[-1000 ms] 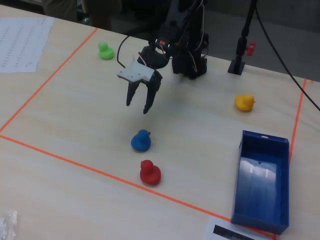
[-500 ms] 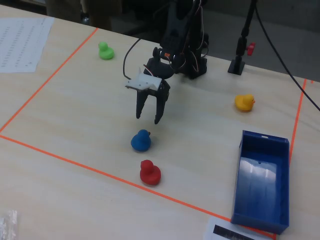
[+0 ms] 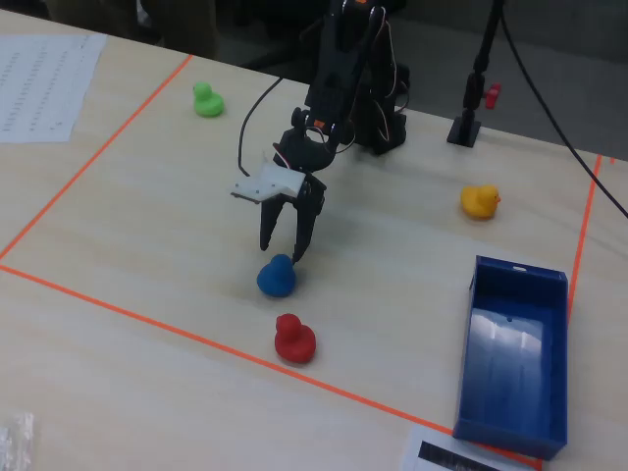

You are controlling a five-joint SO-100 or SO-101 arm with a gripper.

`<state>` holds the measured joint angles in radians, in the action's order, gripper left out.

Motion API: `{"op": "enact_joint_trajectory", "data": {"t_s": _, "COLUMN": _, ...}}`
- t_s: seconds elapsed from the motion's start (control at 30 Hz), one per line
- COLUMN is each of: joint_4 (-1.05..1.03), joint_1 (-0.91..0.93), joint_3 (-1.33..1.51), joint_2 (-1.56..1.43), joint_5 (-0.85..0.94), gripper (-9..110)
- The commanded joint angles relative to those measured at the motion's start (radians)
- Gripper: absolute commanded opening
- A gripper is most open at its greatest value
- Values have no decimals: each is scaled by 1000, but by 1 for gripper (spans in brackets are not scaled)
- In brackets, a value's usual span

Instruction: Grasp blue duck and put it into box.

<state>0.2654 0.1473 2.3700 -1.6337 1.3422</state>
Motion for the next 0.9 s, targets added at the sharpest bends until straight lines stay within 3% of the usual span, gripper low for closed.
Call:
{"op": "enact_joint_trajectory", "data": {"t_s": 0.0, "joint_4": 35, "joint_1": 12, "joint_3": -44, "joint_2": 18, "joint_5": -14, "gripper": 24}}
{"op": "enact_joint_trajectory", "data": {"t_s": 0.53, "joint_4": 66, "joint_1": -26, "joint_3": -107, "joint_2": 164, "joint_5": -69, "gripper": 23}}
{"op": "enact_joint_trajectory", "data": {"t_s": 0.6, "joint_4": 69, "joint_1": -31, "joint_3": -107, "joint_2": 176, "joint_5": -63, "gripper": 17}}
{"op": "enact_joint_trajectory", "data": {"t_s": 0.67, "joint_4": 69, "joint_1": -34, "joint_3": -101, "joint_2": 181, "joint_5": -63, "gripper": 1}}
{"op": "enact_joint_trajectory", "data": {"t_s": 0.87, "joint_4": -37, "joint_1": -23, "joint_3": -127, "joint_2": 109, "joint_5": -160, "gripper": 0}}
